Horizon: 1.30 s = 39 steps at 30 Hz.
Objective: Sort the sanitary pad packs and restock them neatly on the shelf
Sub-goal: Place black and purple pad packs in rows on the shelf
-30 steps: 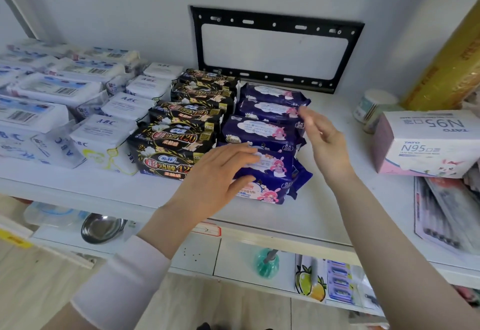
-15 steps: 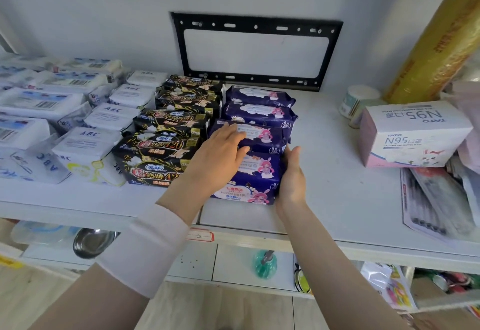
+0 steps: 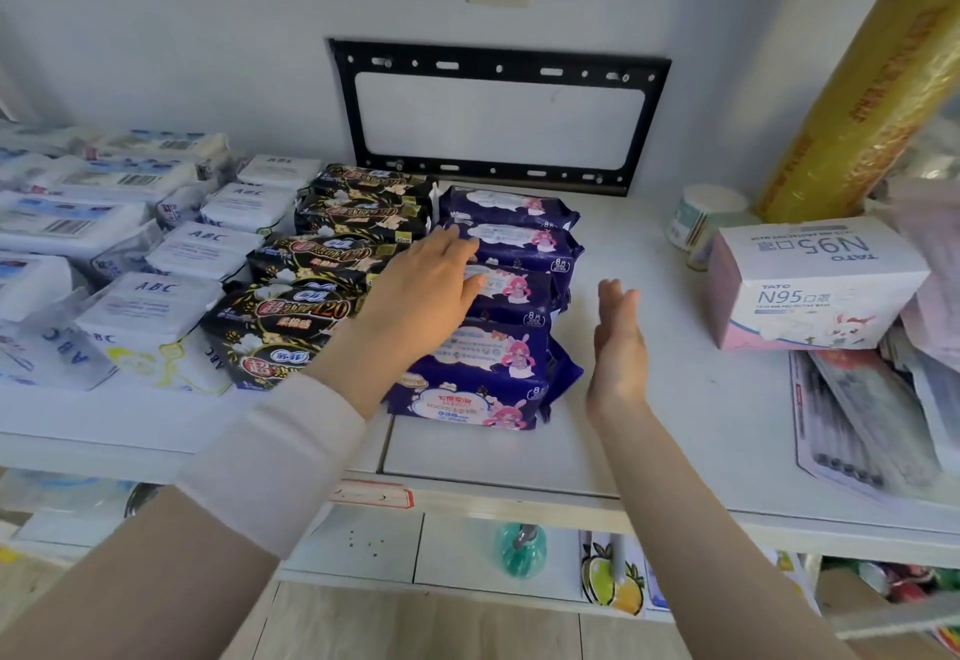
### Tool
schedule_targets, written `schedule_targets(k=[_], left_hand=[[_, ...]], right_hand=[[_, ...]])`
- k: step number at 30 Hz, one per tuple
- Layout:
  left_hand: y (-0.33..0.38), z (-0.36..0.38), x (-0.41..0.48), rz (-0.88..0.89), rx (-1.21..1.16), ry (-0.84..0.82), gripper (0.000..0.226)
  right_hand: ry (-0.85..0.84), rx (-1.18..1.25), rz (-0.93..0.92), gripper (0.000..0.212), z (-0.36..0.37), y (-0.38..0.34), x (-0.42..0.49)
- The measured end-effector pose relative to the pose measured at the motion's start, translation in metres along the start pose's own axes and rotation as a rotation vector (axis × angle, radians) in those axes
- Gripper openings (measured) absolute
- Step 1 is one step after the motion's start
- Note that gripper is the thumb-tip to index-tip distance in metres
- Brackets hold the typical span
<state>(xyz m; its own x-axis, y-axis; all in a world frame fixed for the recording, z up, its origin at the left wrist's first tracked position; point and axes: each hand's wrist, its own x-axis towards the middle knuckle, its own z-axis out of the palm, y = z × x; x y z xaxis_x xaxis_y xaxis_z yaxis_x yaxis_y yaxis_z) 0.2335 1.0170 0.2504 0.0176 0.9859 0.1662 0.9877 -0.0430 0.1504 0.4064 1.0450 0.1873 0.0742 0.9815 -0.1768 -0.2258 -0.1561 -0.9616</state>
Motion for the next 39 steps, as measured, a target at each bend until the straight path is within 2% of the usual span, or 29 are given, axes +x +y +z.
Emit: schedule_targets(k=[5, 10, 13, 19, 25, 29, 39], left_hand=[[-0.003, -0.003, 0.040, -0.025, -0.004, -0.165, 0.056], [-0.017, 0.003, 0.047, -0.052, 0.035, -0.247, 0.061], [-0.035, 0.000, 0.048, -0.109, 0.072, -0.240, 0.065], [-0.061, -0.011, 0.048, -0.184, 0.043, -0.277, 0.065], [-0.069, -0.010, 0.046, -0.179, -0.015, -0.290, 0.063], [-0.071, -0.007, 0.045, -0.172, -0.020, -0.273, 0.062], [-0.075, -0.003, 0.046, -0.173, -0.042, -0.270, 0.063]], right_hand=[[-0.016, -0.103, 0.084, 0.061, 0.017, -0.028, 0.050], [-0.113, -0.004, 0.197, 0.063, 0.032, -0.041, 0.072], [-0.191, 0.028, 0.200, 0.054, 0.041, -0.034, 0.077], [-0.202, 0.002, 0.179, 0.043, 0.049, -0.023, 0.084], [-0.208, -0.032, 0.152, 0.057, 0.053, -0.016, 0.092], [-0.219, -0.036, 0.144, 0.047, 0.055, -0.011, 0.095], [-0.251, -0.019, 0.200, 0.049, 0.063, -0.027, 0.071]])
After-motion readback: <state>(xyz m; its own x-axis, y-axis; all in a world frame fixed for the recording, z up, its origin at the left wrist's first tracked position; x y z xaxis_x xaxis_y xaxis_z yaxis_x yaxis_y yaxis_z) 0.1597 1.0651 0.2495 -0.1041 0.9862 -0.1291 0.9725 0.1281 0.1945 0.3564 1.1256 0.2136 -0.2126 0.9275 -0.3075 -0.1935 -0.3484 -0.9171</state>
